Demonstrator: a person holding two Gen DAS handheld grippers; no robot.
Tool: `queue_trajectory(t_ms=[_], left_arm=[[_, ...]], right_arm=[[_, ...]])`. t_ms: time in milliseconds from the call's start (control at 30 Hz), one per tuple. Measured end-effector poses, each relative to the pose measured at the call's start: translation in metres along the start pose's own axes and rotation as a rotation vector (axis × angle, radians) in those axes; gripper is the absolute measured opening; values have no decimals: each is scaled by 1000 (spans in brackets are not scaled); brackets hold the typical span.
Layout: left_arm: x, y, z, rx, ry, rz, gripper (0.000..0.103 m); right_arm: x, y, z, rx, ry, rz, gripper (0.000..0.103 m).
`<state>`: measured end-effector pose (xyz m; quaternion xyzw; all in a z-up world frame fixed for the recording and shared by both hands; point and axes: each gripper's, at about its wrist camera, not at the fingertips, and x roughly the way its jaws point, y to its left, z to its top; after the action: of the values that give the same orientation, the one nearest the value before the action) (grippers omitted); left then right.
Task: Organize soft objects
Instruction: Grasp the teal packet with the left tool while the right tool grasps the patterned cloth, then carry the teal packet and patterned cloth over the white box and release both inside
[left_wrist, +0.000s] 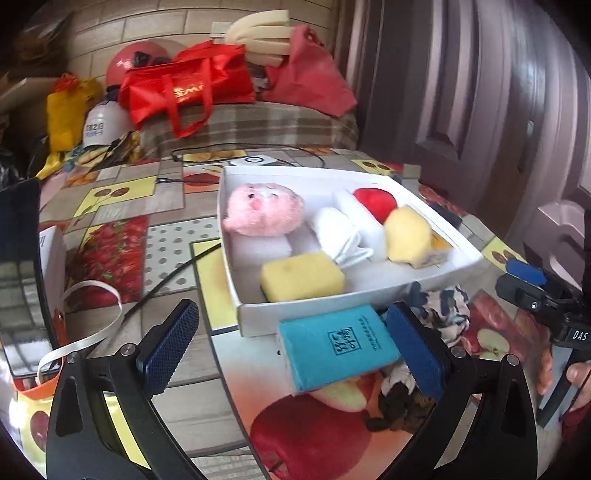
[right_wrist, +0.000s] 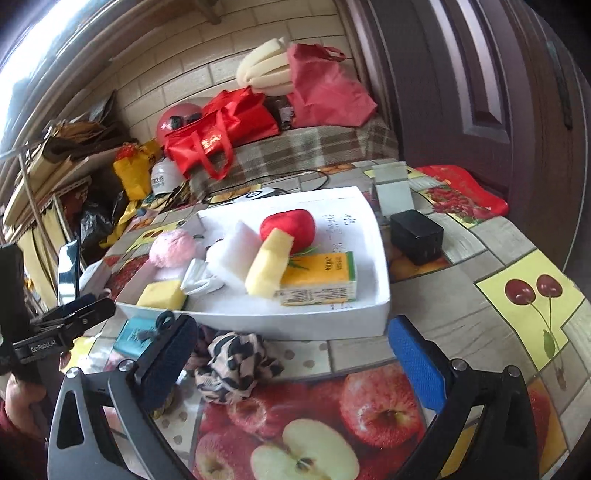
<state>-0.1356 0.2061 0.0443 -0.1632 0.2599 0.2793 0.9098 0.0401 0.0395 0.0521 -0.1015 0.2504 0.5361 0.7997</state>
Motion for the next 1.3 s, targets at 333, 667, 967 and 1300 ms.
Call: queue_trajectory(t_ms=[333, 667, 967, 1300], left_arm=[[10, -15, -4, 74, 80, 0, 102], [48, -22, -7, 65, 240, 63, 85], [19, -17, -7, 27, 116, 74, 80], [-50, -20, -21, 2, -163, 215, 80]], right_arm=[[44, 33, -4, -165, 197, 17, 93], [66, 26, -10, -122, 334, 35, 67], [42, 4, -6, -11, 227, 41, 40], [-40, 5, -7, -35, -128, -51, 39]])
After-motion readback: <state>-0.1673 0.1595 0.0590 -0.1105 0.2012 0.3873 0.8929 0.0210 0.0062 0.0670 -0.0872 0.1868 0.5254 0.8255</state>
